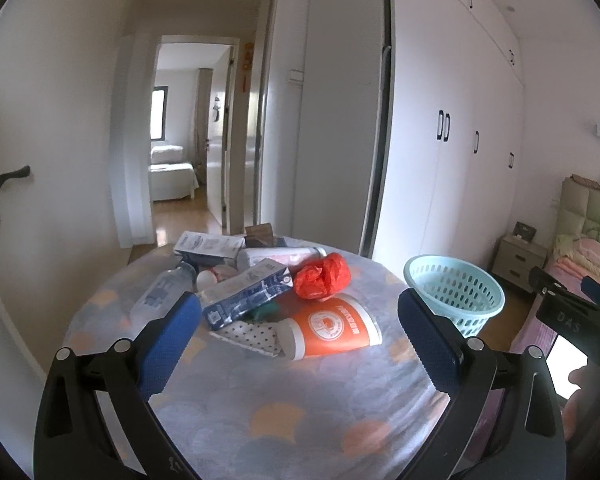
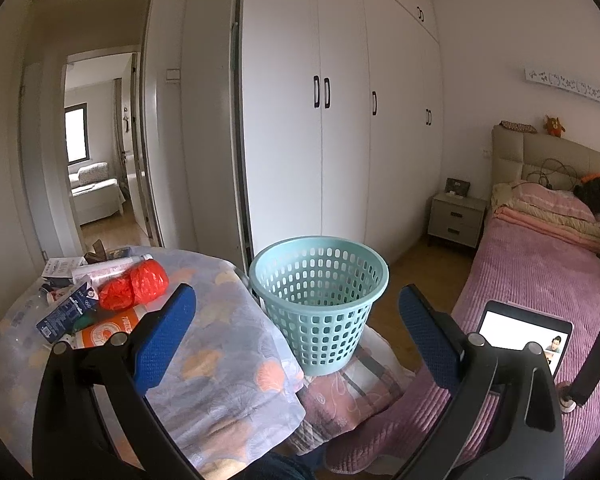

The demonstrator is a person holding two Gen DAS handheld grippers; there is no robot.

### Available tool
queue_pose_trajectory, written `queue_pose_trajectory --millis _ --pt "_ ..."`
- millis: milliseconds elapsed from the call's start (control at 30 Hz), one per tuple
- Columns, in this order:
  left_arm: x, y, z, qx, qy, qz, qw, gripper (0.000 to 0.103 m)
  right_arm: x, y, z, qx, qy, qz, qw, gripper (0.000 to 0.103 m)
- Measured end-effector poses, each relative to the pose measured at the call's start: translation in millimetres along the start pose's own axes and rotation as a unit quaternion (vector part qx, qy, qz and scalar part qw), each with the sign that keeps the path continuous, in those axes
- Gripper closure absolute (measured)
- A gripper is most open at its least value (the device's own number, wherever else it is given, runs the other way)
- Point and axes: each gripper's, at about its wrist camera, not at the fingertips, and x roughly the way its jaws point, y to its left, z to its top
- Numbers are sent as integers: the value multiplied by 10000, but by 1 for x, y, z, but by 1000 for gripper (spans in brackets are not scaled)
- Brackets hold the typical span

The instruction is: Collect trash

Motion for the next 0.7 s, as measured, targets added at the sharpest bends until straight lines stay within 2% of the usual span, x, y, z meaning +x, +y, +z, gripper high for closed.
queue_pose_trajectory --millis 700 --pt "9 5 -3 -32 117 34 9999 7 10 4 -5 -84 88 -21 9999 7"
